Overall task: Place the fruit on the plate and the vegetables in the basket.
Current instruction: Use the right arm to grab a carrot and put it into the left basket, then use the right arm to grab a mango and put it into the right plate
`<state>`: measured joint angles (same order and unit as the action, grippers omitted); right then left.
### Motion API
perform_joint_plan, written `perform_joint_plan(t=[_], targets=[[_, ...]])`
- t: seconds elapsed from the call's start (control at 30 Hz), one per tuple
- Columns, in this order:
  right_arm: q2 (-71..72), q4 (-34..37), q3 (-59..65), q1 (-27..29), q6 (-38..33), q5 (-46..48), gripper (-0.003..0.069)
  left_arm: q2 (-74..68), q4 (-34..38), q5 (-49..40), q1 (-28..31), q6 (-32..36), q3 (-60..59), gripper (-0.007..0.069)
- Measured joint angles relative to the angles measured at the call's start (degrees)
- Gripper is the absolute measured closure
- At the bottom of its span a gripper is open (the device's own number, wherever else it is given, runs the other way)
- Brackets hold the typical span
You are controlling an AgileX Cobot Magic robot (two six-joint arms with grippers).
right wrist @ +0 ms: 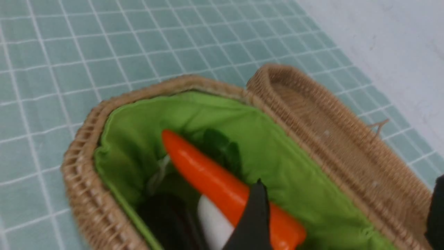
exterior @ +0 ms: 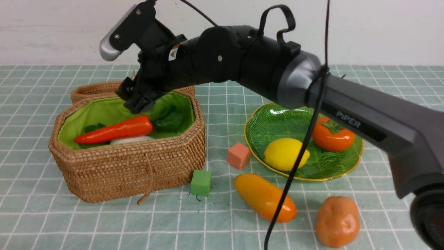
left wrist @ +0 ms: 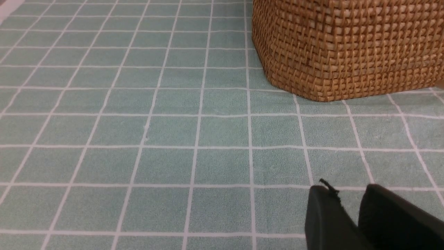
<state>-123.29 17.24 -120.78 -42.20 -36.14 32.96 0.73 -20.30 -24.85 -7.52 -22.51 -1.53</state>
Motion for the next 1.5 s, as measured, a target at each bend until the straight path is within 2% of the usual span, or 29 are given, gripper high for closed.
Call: perform_joint_plan(t=[0.07,0.27,0.37,0.53,0.67,0.77,1.1,1.2,1.23,1.5], targets=[[1.8,-1.3,0.0,0.0,2.2,3.8,0.0075,0.0,0.0,0.0,0.0,0.0,0.0,0.0469],[15.1,-12.7,-0.3,3.3,12.3,29.7,0.0107,0.0,0.0,0.0,0.0,0.0,0.0,0.0462],[20.2,-13.8,2.8,6.0,14.0,34.0,0.0108,0.0,0.0,0.0,0.0,0.0,0.0,0.046],[26.9,-12.7,19.9,9.0,16.4,30.8,0.0083,0.0,0.0,0.0,0.0,0.0,0.0,0.0459],[24.3,-11.8,31.2,8.8,17.8,28.1,0.0038,0.0,0.0,0.0,0.0,0.0,0.0,0.0459],[19.3,-11.7,34.8,8.6,19.9,27.9,0.0012,0.0,0.0,0.0,0.0,0.0,0.0,0.0453],[9.5,-11.3,35.3,8.6,21.4,21.8,0.0015,0.0,0.0,0.0,0.0,0.0,0.0,0.0441],[8.3,-10.7,35.3,8.6,21.2,21.5,0.0064,0.0,0.0,0.0,0.0,0.0,0.0,0.044],[8.3,-10.0,35.0,8.6,20.3,22.0,0.0111,0.0,0.0,0.0,0.0,0.0,0.0,0.0438],[11.0,-9.1,25.6,8.6,19.8,26.5,0.0117,0.0,0.0,0.0,0.0,0.0,0.0,0.0431]])
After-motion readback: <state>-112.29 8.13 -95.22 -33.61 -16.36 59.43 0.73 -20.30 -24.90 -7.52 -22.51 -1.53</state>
